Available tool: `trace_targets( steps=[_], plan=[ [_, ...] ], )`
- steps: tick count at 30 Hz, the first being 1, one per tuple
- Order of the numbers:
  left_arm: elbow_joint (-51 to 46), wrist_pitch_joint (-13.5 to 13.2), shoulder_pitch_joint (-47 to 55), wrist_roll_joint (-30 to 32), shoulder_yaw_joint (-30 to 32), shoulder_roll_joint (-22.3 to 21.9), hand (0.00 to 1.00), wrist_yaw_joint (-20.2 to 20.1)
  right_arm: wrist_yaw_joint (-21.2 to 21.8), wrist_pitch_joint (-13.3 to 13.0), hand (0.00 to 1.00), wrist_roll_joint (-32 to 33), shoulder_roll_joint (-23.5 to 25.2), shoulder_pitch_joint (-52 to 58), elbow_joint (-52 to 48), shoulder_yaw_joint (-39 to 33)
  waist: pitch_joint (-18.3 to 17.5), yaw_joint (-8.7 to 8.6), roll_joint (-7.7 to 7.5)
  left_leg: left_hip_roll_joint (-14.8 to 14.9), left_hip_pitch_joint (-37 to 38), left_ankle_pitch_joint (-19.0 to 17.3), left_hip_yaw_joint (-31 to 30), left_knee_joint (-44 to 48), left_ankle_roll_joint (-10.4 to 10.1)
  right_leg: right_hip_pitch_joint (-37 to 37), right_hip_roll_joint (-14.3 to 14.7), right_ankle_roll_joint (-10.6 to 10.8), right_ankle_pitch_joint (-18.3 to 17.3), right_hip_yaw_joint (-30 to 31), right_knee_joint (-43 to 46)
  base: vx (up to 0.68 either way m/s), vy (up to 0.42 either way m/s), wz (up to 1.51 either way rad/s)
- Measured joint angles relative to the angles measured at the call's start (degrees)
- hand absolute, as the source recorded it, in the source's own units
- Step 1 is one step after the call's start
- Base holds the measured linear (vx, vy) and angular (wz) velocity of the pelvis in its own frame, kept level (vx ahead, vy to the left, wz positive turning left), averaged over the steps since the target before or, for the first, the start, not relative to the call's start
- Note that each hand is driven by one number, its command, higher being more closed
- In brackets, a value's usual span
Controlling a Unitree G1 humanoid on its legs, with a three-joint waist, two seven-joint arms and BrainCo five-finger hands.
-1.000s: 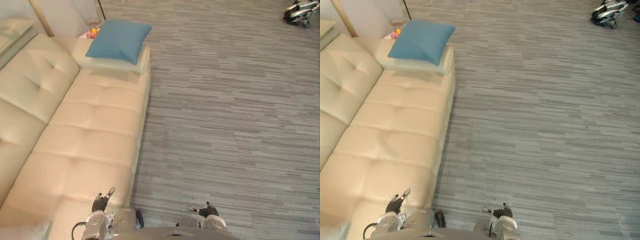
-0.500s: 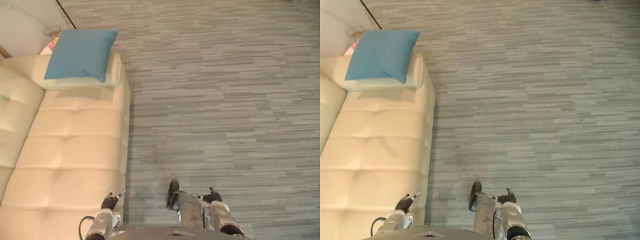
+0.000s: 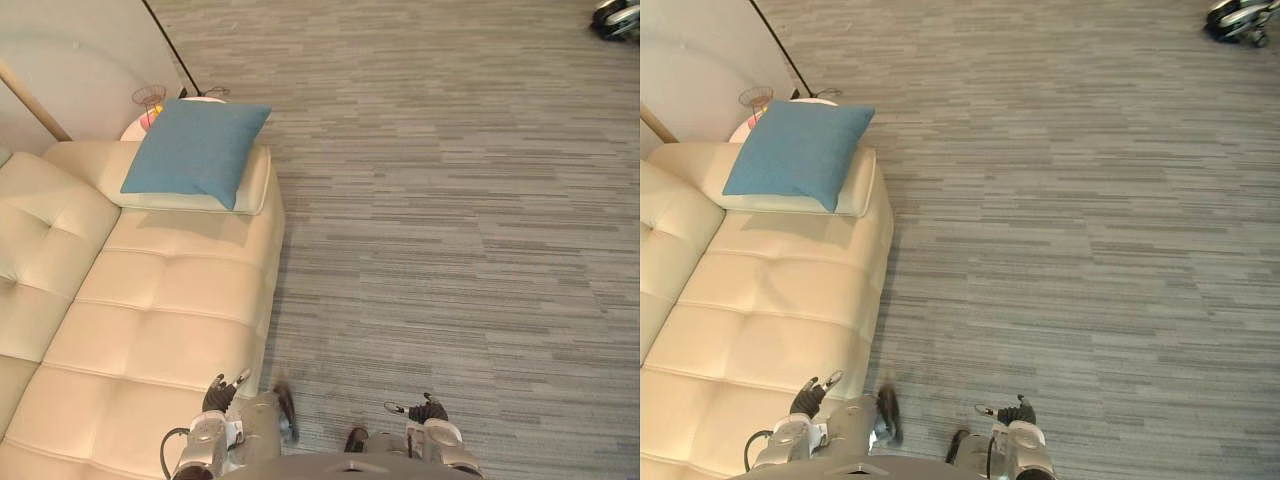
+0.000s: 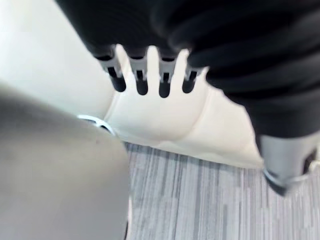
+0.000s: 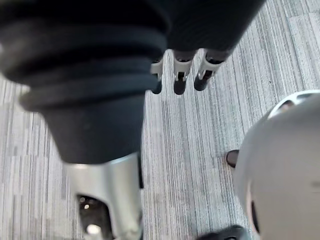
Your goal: Pick up cushions and gather them together orderly.
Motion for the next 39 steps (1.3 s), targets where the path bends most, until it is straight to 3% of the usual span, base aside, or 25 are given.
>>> trace_targets(
  steps=[1,2,5,6,7,10,13,15,17,18,20,21,22,23,24,25,27,28,30,32,34,35,36,37,39],
  plan=[
    [0.2,-0.1,0.1,0.0,0.8,0.0,0.00,-0.1,0.0,0.4,0.00,0.0,0.7,0.0,0.0,0.0,-1.2,0.43,-1.19,-2.0,0.4,4.0,-2.0,0.3,3.1,1.4,-0.7,1.5,-0.5,1.8,-1.2,0.51,0.197,-0.41],
    [0.3,-0.1,0.1,0.0,1.9,0.5,0.00,-0.1,0.0,0.4,0.00,-0.1,1.6,0.4,0.2,-0.1,-2.0,0.29,-2.50,-3.0,0.3,1.8,-1.4,2.7,4.9,2.1,-2.2,2.4,-1.1,2.4,-0.8,0.55,0.188,-0.35],
    [0.8,-0.1,0.0,0.0,1.7,1.4,0.00,-0.1,0.3,0.3,0.00,-0.1,2.8,1.1,0.2,0.0,-3.1,0.63,-4.55,-3.9,1.9,-5.1,0.7,8.0,6.1,-0.4,-5.0,3.6,-1.3,7.6,9.9,0.60,0.193,-0.24],
    [1.7,0.0,-0.1,0.0,1.2,2.1,0.00,-0.1,0.4,0.3,0.00,-0.2,3.0,1.1,0.1,0.0,-3.0,-0.28,-5.02,-4.7,4.5,-7.0,0.6,8.2,6.8,-4.9,-7.2,6.1,0.8,9.2,23.1,0.51,0.135,0.14],
    [2.5,0.4,-0.3,0.0,0.5,2.6,0.00,-0.1,0.5,0.1,0.00,-0.2,2.9,1.1,-0.5,0.1,-2.9,-0.86,-5.15,-5.3,7.0,-8.3,0.3,8.1,7.4,-8.2,-8.7,6.7,2.2,10.1,33.7,0.50,0.102,0.21],
    [2.7,1.0,0.3,0.0,0.1,2.9,0.00,-0.1,0.6,-0.4,0.00,-0.2,2.8,1.1,-1.3,0.2,-2.3,-1.18,-4.67,-5.2,15.7,-11.1,-0.1,4.7,6.8,-13.2,-10.4,4.4,1.2,7.2,44.6,0.45,0.027,0.07],
    [3.2,1.0,0.5,0.0,-0.4,3.0,0.00,-0.1,1.0,-0.7,0.00,-0.2,2.6,0.6,-1.6,0.2,-2.0,-1.95,-4.87,-4.0,21.9,-11.2,-0.2,-0.5,6.4,-17.7,-10.1,1.7,-1.4,1.0,33.8,0.39,-0.079,0.03],
    [3.7,1.0,-0.3,0.0,-0.7,3.0,0.00,0.0,1.0,-0.7,0.00,-0.2,1.9,0.0,-1.7,0.2,-1.7,-2.29,-4.19,-1.9,23.3,-11.3,-0.6,-2.3,5.2,-20.7,-8.0,1.5,0.4,0.0,20.4,0.34,-0.164,0.07],
    [5.0,1.0,-0.6,0.0,-0.9,3.1,0.00,0.0,1.0,-0.6,0.00,-0.2,1.4,-0.6,-1.5,0.1,-1.4,-3.02,-4.06,-0.8,24.2,-11.2,-1.8,-3.9,3.6,-21.7,-6.8,1.9,6.0,1.1,7.8,0.33,-0.231,0.33],
    [5.2,1.0,-0.8,0.0,-0.9,3.4,0.00,0.0,1.0,-0.6,0.00,-0.1,1.4,-0.4,-0.7,-0.1,-1.1,-3.54,-4.68,-0.4,26.2,-11.8,-3.3,-5.3,1.8,-21.1,-6.3,2.9,12.9,4.0,-2.9,0.39,-0.319,0.47],
    [5.6,1.0,-0.6,0.0,-0.8,4.0,0.00,0.1,1.1,-0.6,0.00,-0.1,1.1,-0.7,0.0,-0.7,-0.3,-3.65,-5.25,0.1,28.9,-13.4,-4.9,-6.2,-0.8,-19.5,-5.9,2.8,21.7,6.8,-5.2,0.39,-0.335,0.35],
    [6.6,1.0,-1.7,0.1,-0.9,3.2,0.00,0.1,1.1,-0.6,0.00,-0.2,0.6,-1.5,0.1,-1.2,0.5,-3.58,-3.36,1.3,29.8,-13.4,-6.3,-6.1,-0.8,-19.9,-4.9,2.4,19.8,6.7,-1.2,0.27,-0.244,0.14],
    [7.0,0.9,-1.8,0.1,-0.9,2.4,0.00,0.0,1.1,-0.7,0.00,-0.2,0.0,-1.8,0.2,-1.2,0.6,-3.22,-2.92,1.5,29.5,-12.6,-7.6,-5.7,0.2,-22.1,-4.9,2.1,15.9,7.3,3.5,0.39,-0.353,0.08],
    [7.0,0.8,-1.6,0.1,-0.4,2.0,0.00,0.1,1.2,-0.7,0.00,-0.2,-0.4,-2.5,0.4,-1.6,0.3,-3.17,-1.83,2.3,29.3,-11.8,-9.6,-3.6,-0.6,-23.6,-4.8,1.0,12.0,7.0,9.2,0.32,-0.298,0.04],
    [7.1,0.8,-1.6,0.1,-0.3,1.9,0.00,0.1,1.2,-0.7,0.00,-0.2,-0.5,-2.7,0.6,-1.6,0.2,-3.27,-1.39,3.0,28.8,-11.8,-10.5,-1.5,-0.6,-23.2,-4.6,0.7,10.8,6.4,10.0,0.39,-0.337,0.26],
    [7.1,0.7,-1.5,0.1,0.3,1.6,0.00,0.0,1.2,-0.6,0.00,-0.3,-0.6,-2.6,0.7,-1.7,0.0,-3.24,-0.90,4.7,23.8,-10.9,-13.0,10.1,-2.2,-21.1,-4.0,0.1,8.7,4.6,10.4,0.32,-0.261,0.35],
    [6.5,0.6,-1.5,0.0,1.4,1.5,0.00,0.0,1.2,-0.5,0.00,-0.5,-0.6,-2.5,1.0,-1.6,0.3,-3.21,-0.47,6.0,19.2,-7.8,-14.4,20.2,-3.3,-18.9,-3.6,-0.5,7.6,3.0,10.1,0.32,-0.236,0.39],
    [5.6,0.6,-1.5,-0.2,2.0,1.4,0.00,0.1,1.2,-0.4,0.00,-0.7,-0.9,-2.2,1.2,-1.0,0.9,-2.97,-0.06,8.9,14.0,-2.2,-13.5,31.8,-2.9,-15.1,-2.5,-1.3,6.6,1.6,8.5,0.31,-0.147,0.31],
    [4.5,0.4,-1.4,-0.9,1.9,1.3,0.00,0.0,1.1,-0.4,0.00,-0.7,-1.0,-1.8,1.3,-0.9,0.9,-1.72,0.39,11.5,9.3,-4.5,-8.5,41.2,-1.2,-11.2,-1.6,-2.5,5.9,1.3,6.7,0.28,-0.076,0.09],
    [4.4,0.1,-1.4,-1.2,1.9,1.0,0.00,0.0,1.1,-0.3,0.00,-0.7,-0.9,-1.9,2.3,-1.0,0.8,-1.60,0.56,9.3,5.4,-9.5,-1.8,37.4,-0.8,-6.2,-2.2,-2.0,6.2,0.8,2.1,0.38,0.001,-0.01],
    [4.2,-0.2,-1.4,-1.2,1.8,0.9,0.00,0.0,1.1,-0.3,0.00,-0.7,-0.9,-2.0,2.3,-1.0,0.8,-1.49,0.57,6.7,4.3,-10.5,0.7,27.5,-0.7,-4.3,-2.8,-1.1,6.8,0.5,0.0,0.29,0.078,0.01],
    [4.0,-0.2,-1.3,-1.2,1.8,0.8,0.00,0.0,1.1,-0.2,0.00,-0.7,-1.0,-1.9,2.3,-1.1,0.7,-1.36,0.72,4.4,4.1,-9.3,2.1,14.9,-0.6,-3.1,-3.4,0.6,6.7,0.4,-1.0,0.32,0.141,0.03],
    [4.0,-0.2,-1.3,-1.2,1.8,0.8,0.00,0.0,1.1,-0.1,0.00,-0.7,-1.1,-1.8,2.3,-1.1,0.6,-1.31,0.91,3.7,4.1,-7.8,2.2,9.8,-0.6,-2.8,-3.5,1.3,6.3,0.4,-1.0,0.40,0.196,0.00],
    [3.8,-0.3,-1.4,-1.6,1.9,0.9,0.00,-0.1,1.1,0.1,0.00,-0.7,-0.9,-1.7,2.5,-1.1,0.5,-0.51,0.70,2.0,5.4,-3.0,2.6,5.7,1.7,-1.9,-4.6,2.5,5.6,0.8,-0.8,0.28,0.118,0.10],
    [3.7,-0.3,-1.2,-1.7,1.5,1.7,0.00,-0.2,1.1,0.5,0.00,-1.0,-0.2,-0.8,2.7,-0.8,-0.5,0.06,-1.57,-1.4,7.6,-1.1,3.1,1.0,2.3,0.2,-5.4,3.0,7.5,0.7,-5.5,0.33,0.093,0.33]
  ],
)
